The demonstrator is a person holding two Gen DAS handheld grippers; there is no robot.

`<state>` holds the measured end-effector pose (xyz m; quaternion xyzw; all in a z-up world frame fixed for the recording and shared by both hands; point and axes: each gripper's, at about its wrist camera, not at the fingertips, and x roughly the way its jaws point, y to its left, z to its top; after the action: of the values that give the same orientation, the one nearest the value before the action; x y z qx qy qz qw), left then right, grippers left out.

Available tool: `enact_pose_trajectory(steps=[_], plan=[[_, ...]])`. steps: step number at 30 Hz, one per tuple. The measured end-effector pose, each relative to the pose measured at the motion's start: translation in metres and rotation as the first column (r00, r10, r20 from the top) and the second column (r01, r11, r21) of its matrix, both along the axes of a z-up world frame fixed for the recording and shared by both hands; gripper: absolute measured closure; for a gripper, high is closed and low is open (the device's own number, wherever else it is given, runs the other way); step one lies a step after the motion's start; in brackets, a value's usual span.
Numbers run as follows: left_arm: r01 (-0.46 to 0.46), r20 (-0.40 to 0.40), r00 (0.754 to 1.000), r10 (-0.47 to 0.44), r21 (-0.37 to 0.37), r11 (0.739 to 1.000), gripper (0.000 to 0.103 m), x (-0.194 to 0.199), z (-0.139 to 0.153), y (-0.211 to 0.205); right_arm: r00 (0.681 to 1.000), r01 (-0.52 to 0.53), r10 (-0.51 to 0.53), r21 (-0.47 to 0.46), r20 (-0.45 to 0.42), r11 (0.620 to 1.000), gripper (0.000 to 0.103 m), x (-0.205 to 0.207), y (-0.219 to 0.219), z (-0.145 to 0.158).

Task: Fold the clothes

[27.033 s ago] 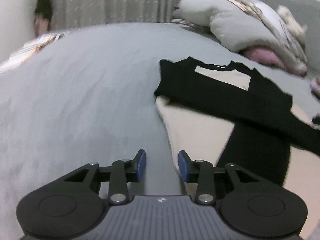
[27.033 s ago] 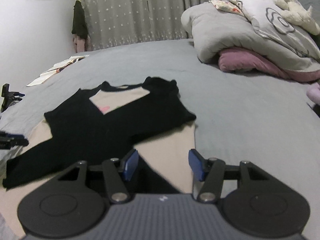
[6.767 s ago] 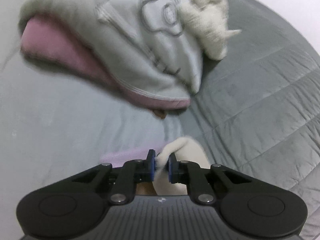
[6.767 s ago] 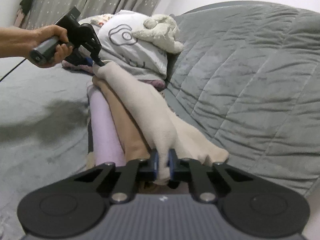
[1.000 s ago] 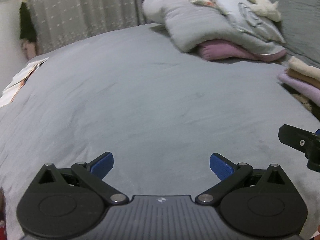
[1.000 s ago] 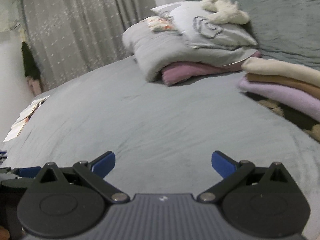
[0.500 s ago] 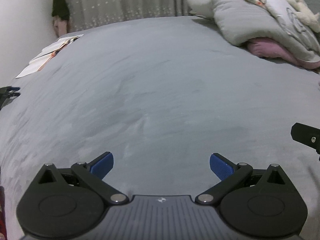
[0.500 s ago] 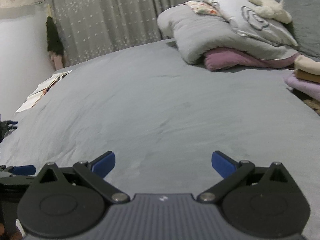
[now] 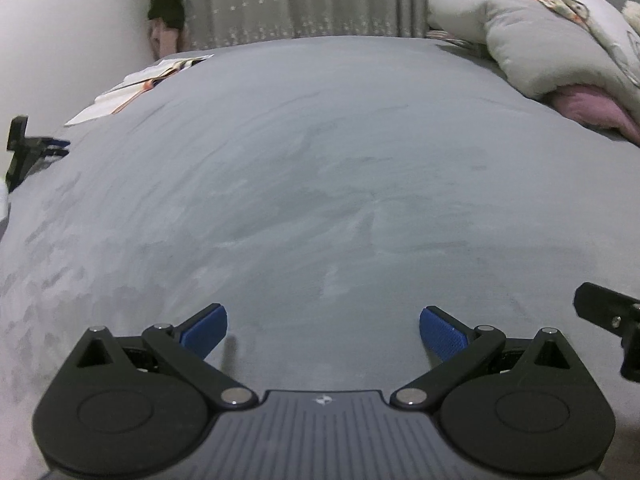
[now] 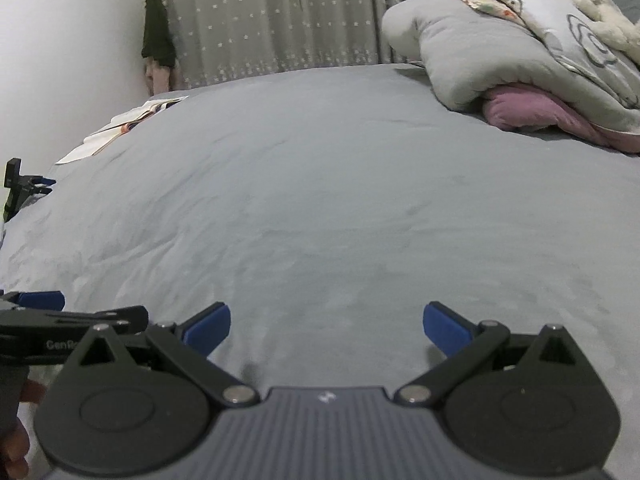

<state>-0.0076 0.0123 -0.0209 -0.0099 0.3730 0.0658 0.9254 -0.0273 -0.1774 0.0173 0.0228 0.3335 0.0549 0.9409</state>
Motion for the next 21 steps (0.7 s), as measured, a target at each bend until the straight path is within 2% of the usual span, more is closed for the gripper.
enact_pose_trajectory(steps=[5,10,14,21], plan=[[-0.038,0.074,0.997,0.036,0.015,0.999,0.0,0.0,-0.006,0.007,1.0,-0.005,0.006,-0.015,0.021,1.0,0.0,0.001,0.008,-0.011],[-0.078,0.117,0.99,0.082,-0.036,0.996,0.0,0.007,-0.016,0.01,0.999,-0.022,0.023,-0.03,0.041,0.999,0.0,0.023,-0.001,-0.015],[-0.063,0.121,0.99,0.068,-0.045,0.997,0.0,0.014,-0.02,0.009,0.997,-0.032,0.035,-0.043,0.063,0.999,0.0,0.023,0.0,-0.017],[-0.054,0.113,0.992,0.059,-0.049,0.997,0.0,0.018,-0.023,0.009,1.0,-0.01,0.01,-0.018,0.013,1.0,0.0,0.028,-0.01,-0.031]])
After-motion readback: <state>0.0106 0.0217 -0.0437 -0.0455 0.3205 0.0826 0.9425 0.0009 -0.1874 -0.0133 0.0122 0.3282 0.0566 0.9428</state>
